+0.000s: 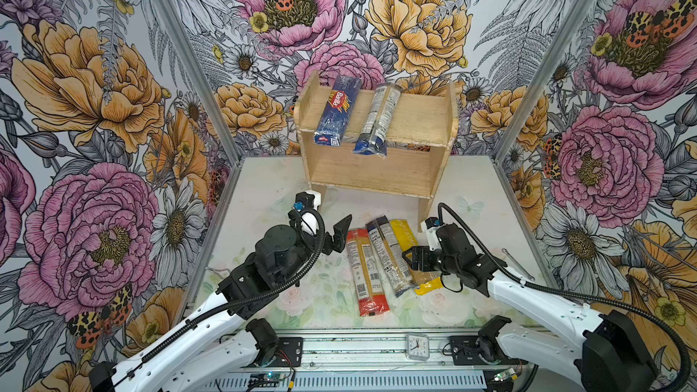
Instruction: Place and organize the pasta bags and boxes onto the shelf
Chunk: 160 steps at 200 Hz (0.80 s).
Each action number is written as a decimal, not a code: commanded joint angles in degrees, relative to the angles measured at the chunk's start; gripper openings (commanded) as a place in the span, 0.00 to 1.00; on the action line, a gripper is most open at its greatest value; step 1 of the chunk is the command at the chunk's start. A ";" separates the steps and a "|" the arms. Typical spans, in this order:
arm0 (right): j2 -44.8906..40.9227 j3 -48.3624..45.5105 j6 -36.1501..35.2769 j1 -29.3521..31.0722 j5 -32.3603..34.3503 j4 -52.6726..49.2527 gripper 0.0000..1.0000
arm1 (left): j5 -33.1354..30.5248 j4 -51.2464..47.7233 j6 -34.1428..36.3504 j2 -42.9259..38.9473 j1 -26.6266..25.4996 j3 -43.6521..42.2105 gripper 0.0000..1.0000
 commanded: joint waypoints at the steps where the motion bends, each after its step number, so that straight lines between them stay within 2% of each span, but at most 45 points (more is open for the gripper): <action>1: 2.08 -0.18 -1.94 3.08 4.68 2.41 0.78 | 1.54 0.43 -2.75 0.34 0.52 -1.67 0.99; 52: 6.41 0.28 -3.09 9.34 10.71 2.96 0.78 | 1.74 0.77 -6.67 -0.21 0.57 -6.60 0.99; 102: 13.94 2.84 -4.16 11.89 12.63 2.93 0.78 | 1.74 -0.42 -8.84 -1.15 0.67 -8.98 0.99; 123: 17.15 4.57 -4.42 14.91 13.82 2.82 0.78 | 1.53 -0.51 -9.41 -1.46 0.73 -9.33 0.99; 160: 19.85 5.65 -4.45 16.83 14.49 2.66 0.78 | 1.30 -0.96 -9.81 -1.56 0.75 -8.98 0.99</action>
